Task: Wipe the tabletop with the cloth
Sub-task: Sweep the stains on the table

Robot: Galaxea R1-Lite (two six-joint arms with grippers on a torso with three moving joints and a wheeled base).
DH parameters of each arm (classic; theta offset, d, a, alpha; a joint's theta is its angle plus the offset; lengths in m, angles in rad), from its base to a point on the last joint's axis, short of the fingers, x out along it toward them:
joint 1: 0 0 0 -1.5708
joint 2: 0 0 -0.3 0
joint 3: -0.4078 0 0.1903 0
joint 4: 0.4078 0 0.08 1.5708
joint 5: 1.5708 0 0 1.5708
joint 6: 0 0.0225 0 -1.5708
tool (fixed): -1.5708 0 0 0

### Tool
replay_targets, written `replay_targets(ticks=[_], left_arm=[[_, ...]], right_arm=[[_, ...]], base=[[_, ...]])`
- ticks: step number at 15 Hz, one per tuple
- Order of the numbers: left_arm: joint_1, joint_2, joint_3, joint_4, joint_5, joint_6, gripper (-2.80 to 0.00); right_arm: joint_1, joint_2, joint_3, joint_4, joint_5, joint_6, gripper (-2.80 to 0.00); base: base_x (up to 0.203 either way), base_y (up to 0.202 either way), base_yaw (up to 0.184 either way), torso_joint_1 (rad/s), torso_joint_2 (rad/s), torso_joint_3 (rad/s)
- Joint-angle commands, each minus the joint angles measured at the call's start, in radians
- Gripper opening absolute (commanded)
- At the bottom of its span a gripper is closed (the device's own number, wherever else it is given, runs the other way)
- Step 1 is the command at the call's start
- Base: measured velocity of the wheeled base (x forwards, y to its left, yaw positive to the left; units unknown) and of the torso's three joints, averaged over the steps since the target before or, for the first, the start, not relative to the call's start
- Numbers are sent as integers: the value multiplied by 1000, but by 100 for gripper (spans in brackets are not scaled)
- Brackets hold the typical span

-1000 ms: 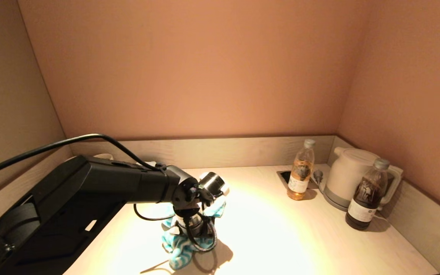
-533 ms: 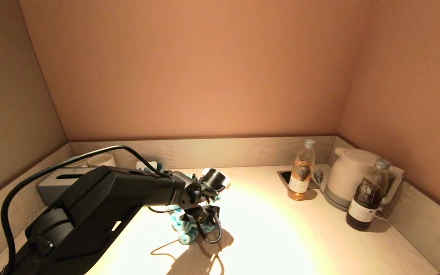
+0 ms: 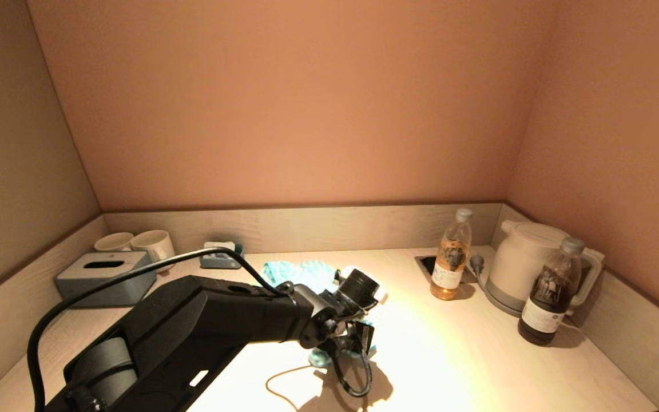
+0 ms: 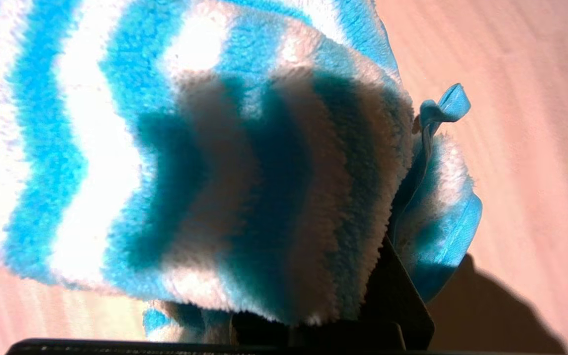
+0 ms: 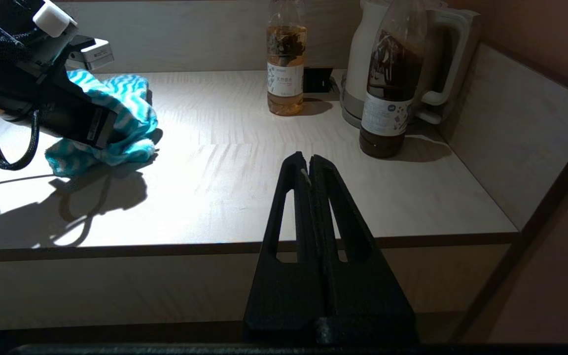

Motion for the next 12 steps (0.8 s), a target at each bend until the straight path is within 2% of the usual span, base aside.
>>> replay_targets(ticks=[1,4,6,10,12], left_arm=[[-30,-3,6,4,1,-10,-280],[-103,-23,33,11,6,-34,-280],[-167,-52,75,38,0,-77,-280],[-172,-97,140,127,-6,-160,-280],[-143,-139,203,192,1,-233,-280]], right_arm=[[0,1,0,0,0,0,-280],[0,1,0,0,0,0,-280],[0,1,0,0,0,0,-280],[0,1,0,0,0,0,-280],[0,1,0,0,0,0,-280]], base=[[0,0,0,0,0,0],[0,0,0,0,0,0],[0,0,0,0,0,0],[0,0,0,0,0,0],[0,0,0,0,0,0]])
